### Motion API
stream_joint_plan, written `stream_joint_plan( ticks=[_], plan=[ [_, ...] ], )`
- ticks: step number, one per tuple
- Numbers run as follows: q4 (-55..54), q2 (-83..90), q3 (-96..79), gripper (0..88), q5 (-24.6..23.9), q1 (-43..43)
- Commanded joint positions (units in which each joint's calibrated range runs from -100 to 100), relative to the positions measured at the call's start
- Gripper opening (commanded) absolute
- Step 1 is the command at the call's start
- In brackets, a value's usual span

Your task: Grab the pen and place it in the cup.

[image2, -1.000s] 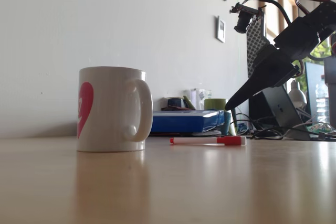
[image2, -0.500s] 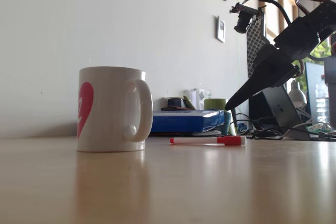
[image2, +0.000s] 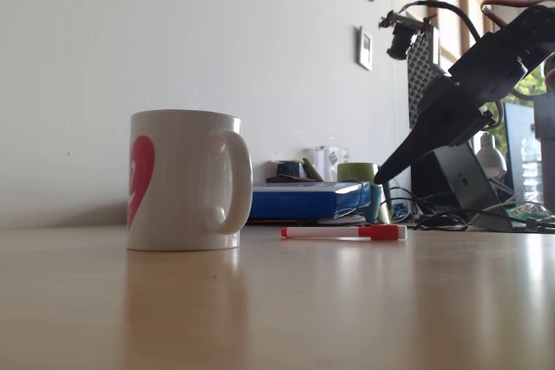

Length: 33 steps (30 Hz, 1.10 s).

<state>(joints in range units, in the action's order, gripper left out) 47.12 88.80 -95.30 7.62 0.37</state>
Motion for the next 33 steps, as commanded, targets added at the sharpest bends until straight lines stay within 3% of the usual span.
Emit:
stream_joint_plan(
  ticks=[1,6,11,13,20,26,33],
  plan=[
    [-5.1,-10.54,7.07,1.1,-0.26,-2.66],
    [-11.55,-25.15,15.4,4.8,-0.32,-6.67],
    [-16.02,-33.53,20.38,31.6,-0.32,-6.25],
    [-17.57,-35.85,21.38,37.2,-0.32,-5.58],
    [-16.88,-48.55,29.98,38.8,0.47,-1.5],
    [-9.48,-65.98,42.92,42.8,-0.26,2.34],
    [-0.97,-79.51,54.06,43.2,-0.11,0.76]
  ],
)
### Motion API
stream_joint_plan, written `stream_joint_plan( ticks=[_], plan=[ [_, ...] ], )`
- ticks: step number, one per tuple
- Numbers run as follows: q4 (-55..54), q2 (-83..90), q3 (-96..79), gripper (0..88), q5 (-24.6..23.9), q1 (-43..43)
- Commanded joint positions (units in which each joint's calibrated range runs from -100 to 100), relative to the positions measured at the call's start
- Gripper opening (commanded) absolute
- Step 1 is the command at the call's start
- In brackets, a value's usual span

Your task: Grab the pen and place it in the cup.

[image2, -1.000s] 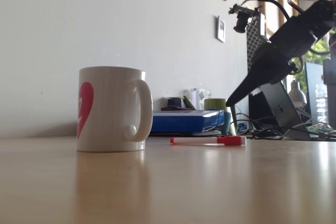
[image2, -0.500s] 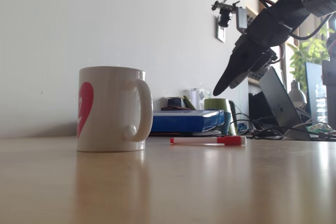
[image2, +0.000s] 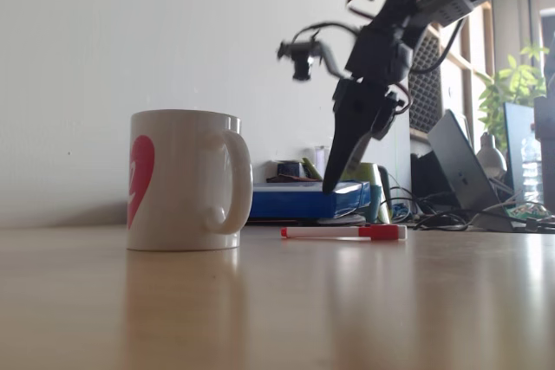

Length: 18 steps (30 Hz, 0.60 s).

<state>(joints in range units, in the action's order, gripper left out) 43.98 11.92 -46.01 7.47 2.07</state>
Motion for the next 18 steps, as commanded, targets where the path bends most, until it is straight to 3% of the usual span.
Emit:
stream_joint_plan(
  ticks=[1,9,18],
  plan=[
    [3.03,-3.37,5.59,43.2,0.15,-1.11],
    [8.79,-8.68,14.01,43.2,0.2,-1.19],
    [8.19,-15.07,16.9,43.2,-1.06,-2.36]
  ],
)
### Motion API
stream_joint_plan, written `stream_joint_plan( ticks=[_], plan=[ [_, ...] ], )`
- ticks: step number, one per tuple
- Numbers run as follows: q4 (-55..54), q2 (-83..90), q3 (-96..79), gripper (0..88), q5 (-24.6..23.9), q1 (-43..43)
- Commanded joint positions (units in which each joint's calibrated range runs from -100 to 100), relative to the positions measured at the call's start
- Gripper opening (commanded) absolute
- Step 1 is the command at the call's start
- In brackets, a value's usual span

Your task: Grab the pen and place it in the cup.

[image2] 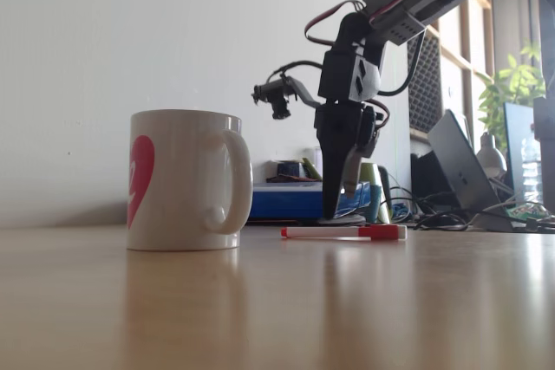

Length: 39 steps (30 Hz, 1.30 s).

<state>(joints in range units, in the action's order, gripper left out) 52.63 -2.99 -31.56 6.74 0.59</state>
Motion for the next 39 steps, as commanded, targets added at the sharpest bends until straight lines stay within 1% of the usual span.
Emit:
stream_joint_plan(
  ticks=[1,7,14,20,24,29,39],
  plan=[
    [-0.46,-0.41,2.54,43.2,-0.33,-1.05],
    [-0.37,-3.48,3.81,43.2,-0.86,-1.13],
    [3.93,-7.14,7.7,42.7,-1.7,-1.13],
    [4.28,-8.71,8.79,42.5,-1.75,-0.97],
    [3.59,-8.79,8.34,42.5,-4.17,-0.05],
    [3.5,-9.54,7.88,42.5,-5.59,-0.38],
    [3.42,-9.79,8.52,42.4,-4.85,0.12]
  ],
)
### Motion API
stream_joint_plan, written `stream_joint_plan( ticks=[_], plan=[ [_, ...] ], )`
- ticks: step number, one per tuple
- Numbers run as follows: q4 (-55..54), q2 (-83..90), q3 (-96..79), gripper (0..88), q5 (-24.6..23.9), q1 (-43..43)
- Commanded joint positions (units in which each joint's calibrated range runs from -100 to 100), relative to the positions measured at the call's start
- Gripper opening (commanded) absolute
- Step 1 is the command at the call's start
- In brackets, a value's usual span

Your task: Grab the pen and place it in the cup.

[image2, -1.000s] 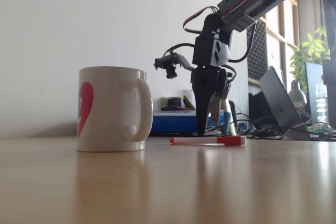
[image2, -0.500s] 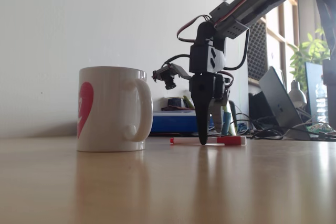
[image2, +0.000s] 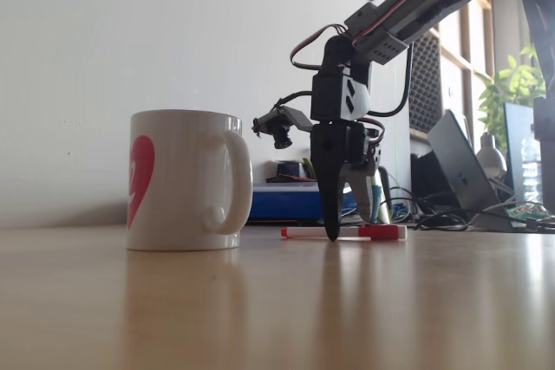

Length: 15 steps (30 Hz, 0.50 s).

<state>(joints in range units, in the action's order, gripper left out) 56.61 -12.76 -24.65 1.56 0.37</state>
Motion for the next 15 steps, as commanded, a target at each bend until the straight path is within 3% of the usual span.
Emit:
stream_joint_plan(
  ticks=[1,9,15],
  plan=[
    [-1.08,-0.02,1.6,41.9,0.38,0.42],
    [-1.17,-0.11,1.69,19.1,2.64,1.68],
    [-1.26,-0.02,1.69,17.4,1.8,1.26]
  ],
)
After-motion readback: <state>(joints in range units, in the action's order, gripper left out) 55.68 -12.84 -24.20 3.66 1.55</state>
